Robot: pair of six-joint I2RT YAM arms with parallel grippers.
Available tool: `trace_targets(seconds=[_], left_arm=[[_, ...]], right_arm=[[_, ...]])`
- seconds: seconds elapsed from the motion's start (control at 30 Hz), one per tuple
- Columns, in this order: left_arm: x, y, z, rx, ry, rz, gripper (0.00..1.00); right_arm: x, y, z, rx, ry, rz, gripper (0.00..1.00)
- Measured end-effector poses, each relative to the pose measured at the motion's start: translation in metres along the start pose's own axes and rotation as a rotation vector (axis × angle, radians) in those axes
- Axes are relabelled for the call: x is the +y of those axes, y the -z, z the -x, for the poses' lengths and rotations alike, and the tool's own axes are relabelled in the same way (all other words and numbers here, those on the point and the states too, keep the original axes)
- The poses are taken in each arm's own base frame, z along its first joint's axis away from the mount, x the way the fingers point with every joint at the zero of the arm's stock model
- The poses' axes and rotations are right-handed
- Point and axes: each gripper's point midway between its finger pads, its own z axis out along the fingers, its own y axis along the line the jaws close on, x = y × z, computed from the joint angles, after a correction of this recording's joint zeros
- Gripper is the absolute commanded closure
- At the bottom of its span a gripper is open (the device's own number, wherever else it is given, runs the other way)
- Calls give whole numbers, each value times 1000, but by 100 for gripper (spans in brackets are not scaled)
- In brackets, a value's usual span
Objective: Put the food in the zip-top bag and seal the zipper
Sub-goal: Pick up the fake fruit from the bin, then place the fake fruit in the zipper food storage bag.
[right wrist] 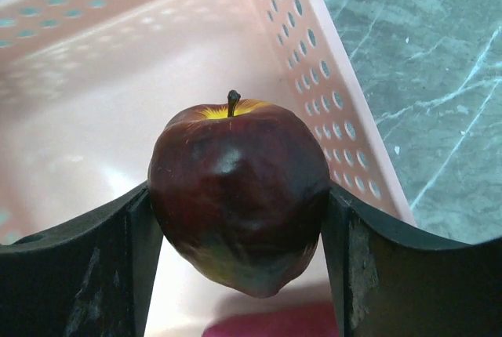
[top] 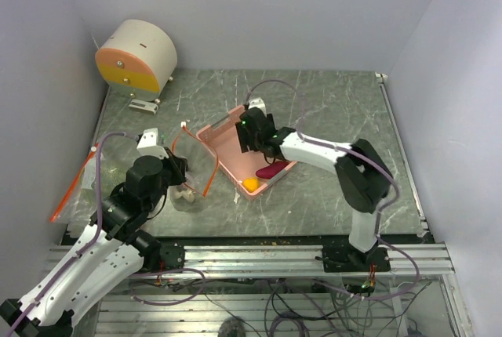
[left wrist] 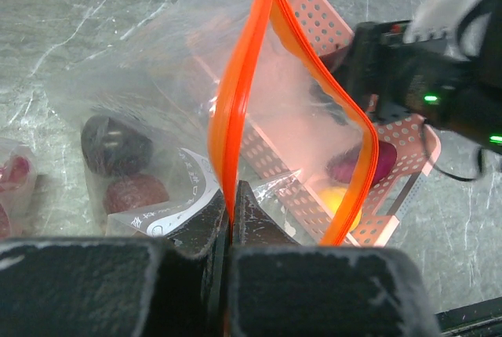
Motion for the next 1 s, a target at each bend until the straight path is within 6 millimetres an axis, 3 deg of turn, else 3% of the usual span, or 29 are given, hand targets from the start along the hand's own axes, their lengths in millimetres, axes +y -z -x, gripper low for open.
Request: trace_targets(seconds=[0.13,0.33,0.43,0.5,0.6,0.77,0.87,1.0], left_arm=[[0,0,0,1,0,0,93],[0,0,0,-1,1,0,93],[0,1,1,-4,3,-2,93],[0,1,1,-6,3,-3,93],[0,1,1,-6,3,-3,93],[0,1,1,-5,3,-2,93],[-1,2,2,-6,3,-4,93],[-1,3,4,-7,4,-5,93]], right_arm=[[11,58,34,-116,-40,178,43],[48,191,110,-429,-96,625,42],[69,245,126,-539,-87,845,42],[85,268,125,-569,-73,980,42],[115,280,114,-545,-41,1124,42],[169,266,66,-386,11,1240,42],[183,251,50,-314,3,1246,42],[187,230,52,-289,-32,1176,39]])
